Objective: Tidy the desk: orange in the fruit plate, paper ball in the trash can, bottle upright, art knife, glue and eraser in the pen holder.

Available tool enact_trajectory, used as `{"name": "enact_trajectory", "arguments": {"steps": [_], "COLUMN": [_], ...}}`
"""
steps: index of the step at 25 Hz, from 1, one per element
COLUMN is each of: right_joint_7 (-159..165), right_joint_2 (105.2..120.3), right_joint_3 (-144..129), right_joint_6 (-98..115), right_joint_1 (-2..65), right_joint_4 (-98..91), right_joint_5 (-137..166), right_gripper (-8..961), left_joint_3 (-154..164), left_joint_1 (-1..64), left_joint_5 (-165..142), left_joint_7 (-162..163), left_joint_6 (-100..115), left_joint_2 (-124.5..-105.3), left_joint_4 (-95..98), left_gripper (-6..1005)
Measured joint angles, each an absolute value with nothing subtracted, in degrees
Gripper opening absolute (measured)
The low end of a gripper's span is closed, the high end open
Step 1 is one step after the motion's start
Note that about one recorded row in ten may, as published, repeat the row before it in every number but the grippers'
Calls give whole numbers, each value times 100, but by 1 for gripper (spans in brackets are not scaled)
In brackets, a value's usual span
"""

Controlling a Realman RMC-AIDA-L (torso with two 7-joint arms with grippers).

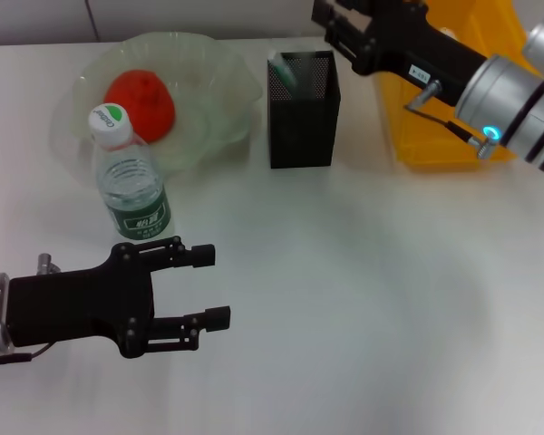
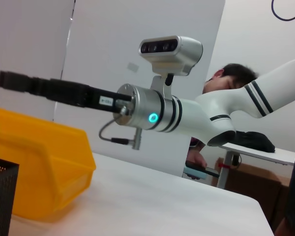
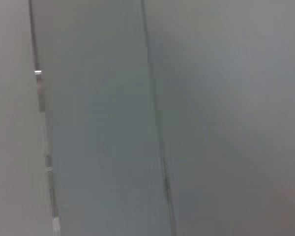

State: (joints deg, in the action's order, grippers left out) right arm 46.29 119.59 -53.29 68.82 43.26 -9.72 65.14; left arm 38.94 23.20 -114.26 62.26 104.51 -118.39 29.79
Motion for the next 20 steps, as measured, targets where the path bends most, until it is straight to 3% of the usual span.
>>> {"name": "enact_trajectory", "arguments": {"steps": [7, 8, 12, 20], "right_joint_7": [5947, 6212, 6505, 6542], "right_joint_2": [11925, 11892, 11807, 11759], "right_joint_3": [-6903, -7166, -7154, -5984], "right_joint_6": [7195, 7465, 8167, 9903], "right_joint_1": [3193, 2798, 2336, 1822], "right_joint_4": [-2599, -2988, -3362, -3467], "right_joint_5": [6579, 6742, 7492, 9885], "right_gripper": [567, 604, 752, 764], "left_joint_3": [3893, 3893, 3893, 3979], "left_joint_1": [2359, 2359, 2365, 2352], "left_joint_5": [-11379, -11379, -11287, -11307], "left_joint_7": [6223, 6223, 6261, 6568], "left_joint_6": [10486, 10486, 10617, 10696], "left_joint_2": [-11839, -11839, -11805, -11678], "left_joint_4": [2983, 2983, 3022, 3282], "left_gripper": [783, 783, 783, 783]}}
